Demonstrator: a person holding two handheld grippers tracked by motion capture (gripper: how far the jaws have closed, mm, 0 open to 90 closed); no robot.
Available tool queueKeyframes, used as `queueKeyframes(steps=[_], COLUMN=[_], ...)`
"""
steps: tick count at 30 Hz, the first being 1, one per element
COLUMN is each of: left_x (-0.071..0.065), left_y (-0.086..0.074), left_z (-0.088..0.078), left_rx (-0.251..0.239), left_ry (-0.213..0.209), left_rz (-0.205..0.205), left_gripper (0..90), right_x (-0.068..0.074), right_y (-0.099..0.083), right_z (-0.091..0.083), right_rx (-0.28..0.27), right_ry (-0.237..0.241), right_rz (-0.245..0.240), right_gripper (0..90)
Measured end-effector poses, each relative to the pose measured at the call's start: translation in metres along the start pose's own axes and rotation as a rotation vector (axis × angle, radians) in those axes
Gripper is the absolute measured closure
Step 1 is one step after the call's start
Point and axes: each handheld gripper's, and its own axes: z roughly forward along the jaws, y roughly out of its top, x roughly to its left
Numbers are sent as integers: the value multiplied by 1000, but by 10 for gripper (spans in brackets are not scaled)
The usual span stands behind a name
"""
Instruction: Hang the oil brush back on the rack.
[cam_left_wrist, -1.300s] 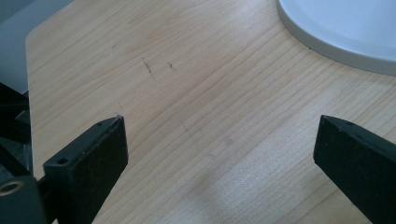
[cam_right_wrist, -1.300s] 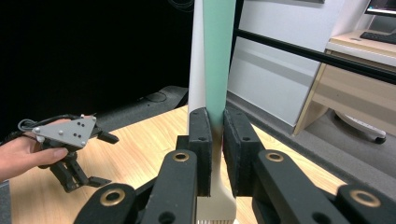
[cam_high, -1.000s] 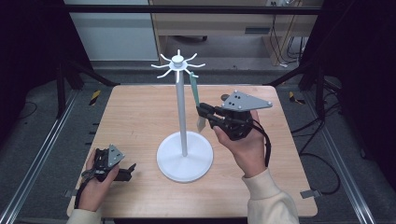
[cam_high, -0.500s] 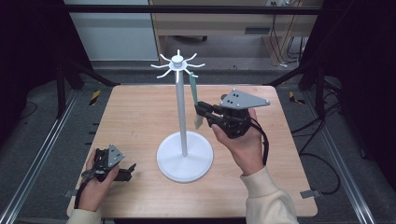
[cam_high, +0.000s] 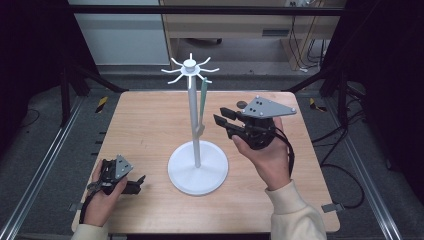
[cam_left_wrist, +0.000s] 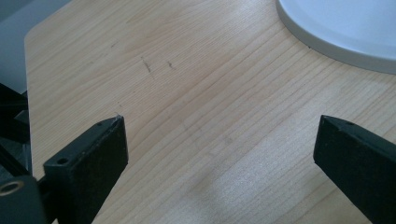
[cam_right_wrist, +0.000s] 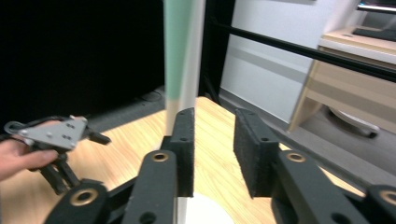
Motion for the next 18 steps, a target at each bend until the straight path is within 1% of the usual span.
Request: queueKeyframes(steps=[3, 8, 10, 14, 18], left_x=[0, 0, -1, -1, -2], left_y=[0, 0, 0, 0, 1], left_z=[0, 0, 1, 0, 0], left_rx=[3, 3, 1, 4, 4], left_ry=[0, 1, 0, -1, 1], left_rz=[2, 0, -2, -1, -3], left_gripper=[26, 26, 26, 26, 26], right_x=[-4, -14, -17, -25, -34], right_y=[-3, -14, -19, -29, -39], right_z=[-3, -6, -7, -11, -15], right_rx=[25, 93, 107, 133, 149], right_ry=[-40, -79, -112, -164, -200], right_rz=[-1, 5, 8, 15, 33], right_gripper=[578, 459, 406, 340, 281])
